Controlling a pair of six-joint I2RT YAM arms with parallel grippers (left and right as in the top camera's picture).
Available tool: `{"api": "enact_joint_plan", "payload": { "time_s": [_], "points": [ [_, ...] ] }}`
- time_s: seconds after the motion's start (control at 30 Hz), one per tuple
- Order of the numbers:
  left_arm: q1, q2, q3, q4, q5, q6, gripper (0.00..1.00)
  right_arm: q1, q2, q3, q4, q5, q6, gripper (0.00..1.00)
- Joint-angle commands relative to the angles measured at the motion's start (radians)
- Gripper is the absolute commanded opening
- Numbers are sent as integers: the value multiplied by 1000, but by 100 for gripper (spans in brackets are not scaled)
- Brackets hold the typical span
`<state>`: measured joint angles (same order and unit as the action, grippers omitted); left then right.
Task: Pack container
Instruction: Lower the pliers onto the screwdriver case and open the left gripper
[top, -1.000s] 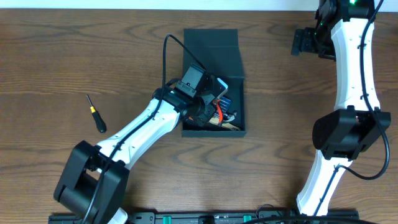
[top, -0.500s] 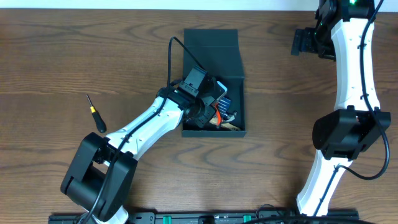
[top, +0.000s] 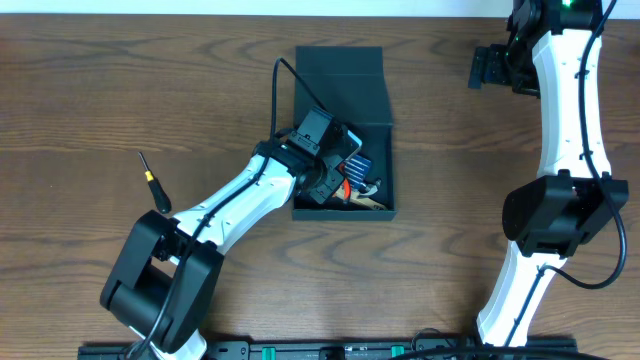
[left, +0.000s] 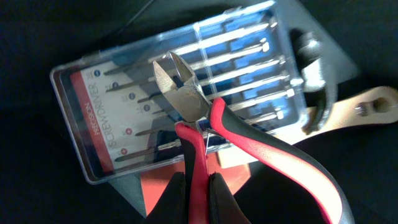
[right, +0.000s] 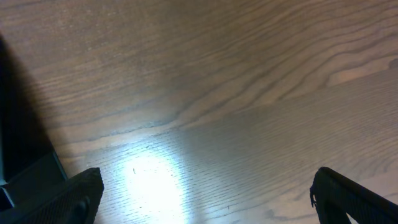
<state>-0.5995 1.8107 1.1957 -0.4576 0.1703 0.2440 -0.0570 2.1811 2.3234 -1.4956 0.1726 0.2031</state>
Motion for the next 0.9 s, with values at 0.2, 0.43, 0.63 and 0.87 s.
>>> {"api": "enact_joint_plan", "payload": {
  "time_s": [0.2,0.43,0.63,0.87],
  "points": [
    [-2,43,10,-6,-56,21,6,4,-27,20,0,3,17,99],
    [-2,48,10,-5,-60,23,6,4,-27,20,0,3,17,99],
    [-2,48,10,-5,-59,24,31,4,-27,19,0,3,17,99],
    [-2,48,10,-5,-59,24,37,4,-27,19,0,3,17,99]
  ]
}}
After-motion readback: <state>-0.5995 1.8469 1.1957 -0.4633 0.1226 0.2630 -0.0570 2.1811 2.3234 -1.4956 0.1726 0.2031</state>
